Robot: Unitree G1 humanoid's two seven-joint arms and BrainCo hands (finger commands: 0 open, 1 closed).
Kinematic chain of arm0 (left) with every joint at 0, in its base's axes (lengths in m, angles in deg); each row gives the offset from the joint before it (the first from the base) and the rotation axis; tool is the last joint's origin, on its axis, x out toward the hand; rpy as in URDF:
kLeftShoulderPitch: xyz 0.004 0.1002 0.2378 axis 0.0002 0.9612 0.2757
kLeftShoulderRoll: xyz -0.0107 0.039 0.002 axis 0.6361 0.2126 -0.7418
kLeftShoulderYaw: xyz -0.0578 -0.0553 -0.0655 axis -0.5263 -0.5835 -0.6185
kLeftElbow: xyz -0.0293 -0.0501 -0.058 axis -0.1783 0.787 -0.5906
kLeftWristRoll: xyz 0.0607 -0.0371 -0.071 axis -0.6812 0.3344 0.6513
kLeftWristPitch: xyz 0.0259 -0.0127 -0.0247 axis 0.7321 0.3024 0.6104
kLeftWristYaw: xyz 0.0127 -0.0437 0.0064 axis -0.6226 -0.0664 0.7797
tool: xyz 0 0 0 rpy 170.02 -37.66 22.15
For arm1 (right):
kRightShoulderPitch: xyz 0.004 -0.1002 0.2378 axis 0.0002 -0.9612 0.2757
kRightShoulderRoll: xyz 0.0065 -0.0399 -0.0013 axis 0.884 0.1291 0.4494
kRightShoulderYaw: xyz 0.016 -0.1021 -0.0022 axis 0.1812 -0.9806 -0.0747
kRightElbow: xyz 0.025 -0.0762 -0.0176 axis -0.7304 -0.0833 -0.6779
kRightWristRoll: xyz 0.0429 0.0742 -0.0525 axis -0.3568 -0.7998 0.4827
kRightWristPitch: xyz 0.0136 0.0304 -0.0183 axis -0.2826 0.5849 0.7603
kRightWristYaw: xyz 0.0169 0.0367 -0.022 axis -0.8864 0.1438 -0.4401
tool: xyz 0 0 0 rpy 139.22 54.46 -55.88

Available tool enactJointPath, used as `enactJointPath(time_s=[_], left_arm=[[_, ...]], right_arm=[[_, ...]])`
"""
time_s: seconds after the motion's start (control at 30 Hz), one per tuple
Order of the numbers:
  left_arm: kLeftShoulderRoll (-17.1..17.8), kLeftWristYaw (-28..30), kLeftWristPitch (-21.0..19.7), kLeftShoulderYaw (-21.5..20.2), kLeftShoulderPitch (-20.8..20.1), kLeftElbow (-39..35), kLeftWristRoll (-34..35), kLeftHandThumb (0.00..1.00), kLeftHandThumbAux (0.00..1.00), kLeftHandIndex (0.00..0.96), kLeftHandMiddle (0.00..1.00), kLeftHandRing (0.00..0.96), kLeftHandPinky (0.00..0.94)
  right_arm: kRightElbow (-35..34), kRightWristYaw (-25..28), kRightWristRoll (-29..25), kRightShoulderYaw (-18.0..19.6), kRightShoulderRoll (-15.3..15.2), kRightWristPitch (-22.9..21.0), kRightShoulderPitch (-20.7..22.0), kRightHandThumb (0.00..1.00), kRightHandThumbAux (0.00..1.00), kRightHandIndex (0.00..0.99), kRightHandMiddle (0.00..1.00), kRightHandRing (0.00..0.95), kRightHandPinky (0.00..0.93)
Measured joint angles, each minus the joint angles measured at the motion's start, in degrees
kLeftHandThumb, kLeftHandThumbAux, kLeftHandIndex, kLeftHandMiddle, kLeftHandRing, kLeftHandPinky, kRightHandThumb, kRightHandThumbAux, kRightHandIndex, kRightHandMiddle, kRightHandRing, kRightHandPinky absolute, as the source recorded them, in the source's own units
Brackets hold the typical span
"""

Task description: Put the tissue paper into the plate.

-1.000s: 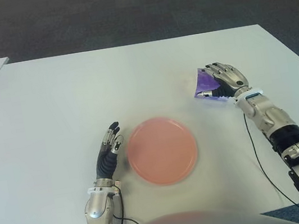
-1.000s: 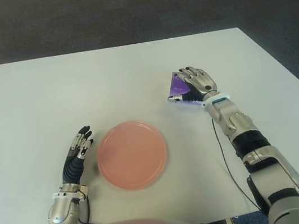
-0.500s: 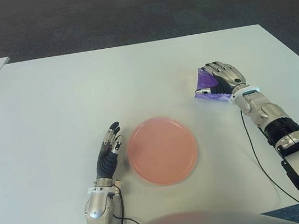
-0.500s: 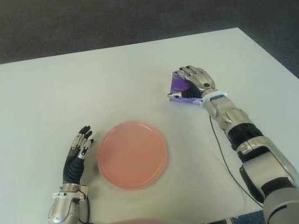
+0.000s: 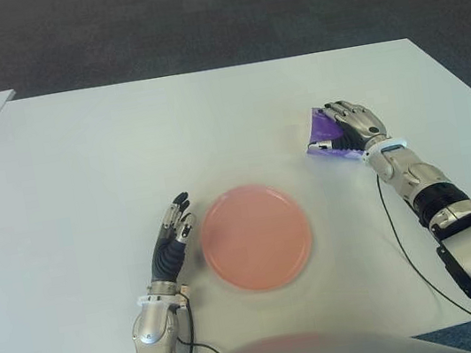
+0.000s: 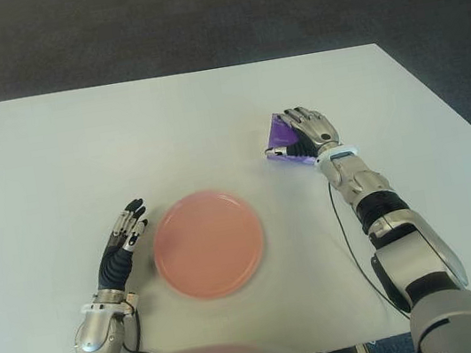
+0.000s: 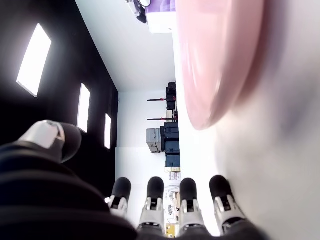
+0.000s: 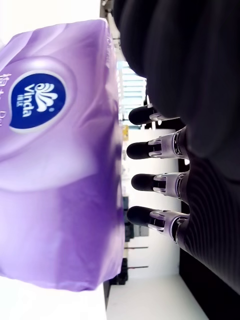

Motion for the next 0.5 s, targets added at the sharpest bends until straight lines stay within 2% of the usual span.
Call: enactJointPath(time_s=[0.5], left_arm=[[0.06, -0.15, -0.05, -0.35, -0.01, 0.01, 0.05, 0.0, 0.352, 0.0, 0.0, 0.0, 0.0]], right_arm=[[4.63, -1.43, -1.72, -0.81, 0.31, 0.26, 2.2, 0.248, 0.204, 0.0, 0.0, 0.0, 0.0]])
